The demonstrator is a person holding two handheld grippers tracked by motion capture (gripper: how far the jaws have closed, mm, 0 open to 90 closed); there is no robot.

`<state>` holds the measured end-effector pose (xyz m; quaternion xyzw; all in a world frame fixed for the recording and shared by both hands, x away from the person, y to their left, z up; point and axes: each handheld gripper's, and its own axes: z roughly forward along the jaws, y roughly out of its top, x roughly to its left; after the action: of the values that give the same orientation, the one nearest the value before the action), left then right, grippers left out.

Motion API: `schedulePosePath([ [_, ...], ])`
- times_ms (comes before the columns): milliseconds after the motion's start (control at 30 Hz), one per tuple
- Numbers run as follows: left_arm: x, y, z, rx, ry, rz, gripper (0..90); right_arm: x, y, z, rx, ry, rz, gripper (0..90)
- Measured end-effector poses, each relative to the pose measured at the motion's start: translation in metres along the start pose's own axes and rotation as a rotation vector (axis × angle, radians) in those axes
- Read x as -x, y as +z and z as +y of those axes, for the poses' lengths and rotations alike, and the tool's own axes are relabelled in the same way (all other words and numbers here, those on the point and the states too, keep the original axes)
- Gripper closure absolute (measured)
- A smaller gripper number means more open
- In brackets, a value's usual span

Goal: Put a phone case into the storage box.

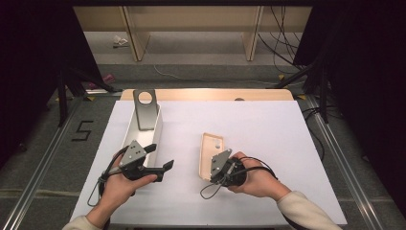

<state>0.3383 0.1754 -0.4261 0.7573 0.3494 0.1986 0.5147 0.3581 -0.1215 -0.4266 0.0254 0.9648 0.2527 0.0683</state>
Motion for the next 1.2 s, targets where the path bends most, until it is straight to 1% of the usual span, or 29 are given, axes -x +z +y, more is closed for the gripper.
schedulePosePath([
  [67,0.000,0.000,0.000,-0.001,-0.002,0.000,15.4,0.000,-0.002,0.000,0.022,0.003,-0.004,87.4],
  [200,0.000,0.002,0.002,0.001,0.000,-0.003,15.4,0.000,-0.004,-0.001,0.036,0.004,-0.006,87.4],
  [267,0.000,0.003,0.003,0.001,-0.004,-0.006,15.5,-0.001,-0.005,-0.002,0.042,0.008,-0.001,87.4],
  [433,0.001,0.009,0.008,-0.009,-0.010,-0.016,16.2,-0.001,-0.008,-0.007,0.059,0.013,-0.006,87.4],
  [667,0.002,0.017,0.017,-0.018,-0.008,-0.023,16.8,-0.003,-0.014,-0.012,0.068,0.018,-0.013,87.4],
  [800,0.005,0.025,0.026,-0.018,-0.001,-0.039,17.4,-0.005,-0.017,-0.013,0.083,0.018,-0.017,87.4],
  [1000,0.010,0.043,0.039,-0.038,0.008,-0.066,19.1,-0.009,-0.016,-0.013,0.079,0.015,-0.017,87.4],
  [1100,0.013,0.053,0.044,-0.048,0.006,-0.079,19.3,-0.010,-0.017,-0.013,0.083,0.010,-0.012,87.4],
  [1200,0.014,0.061,0.049,-0.055,-0.005,-0.090,19.7,-0.011,-0.018,-0.013,0.084,0.010,-0.015,87.4],
])
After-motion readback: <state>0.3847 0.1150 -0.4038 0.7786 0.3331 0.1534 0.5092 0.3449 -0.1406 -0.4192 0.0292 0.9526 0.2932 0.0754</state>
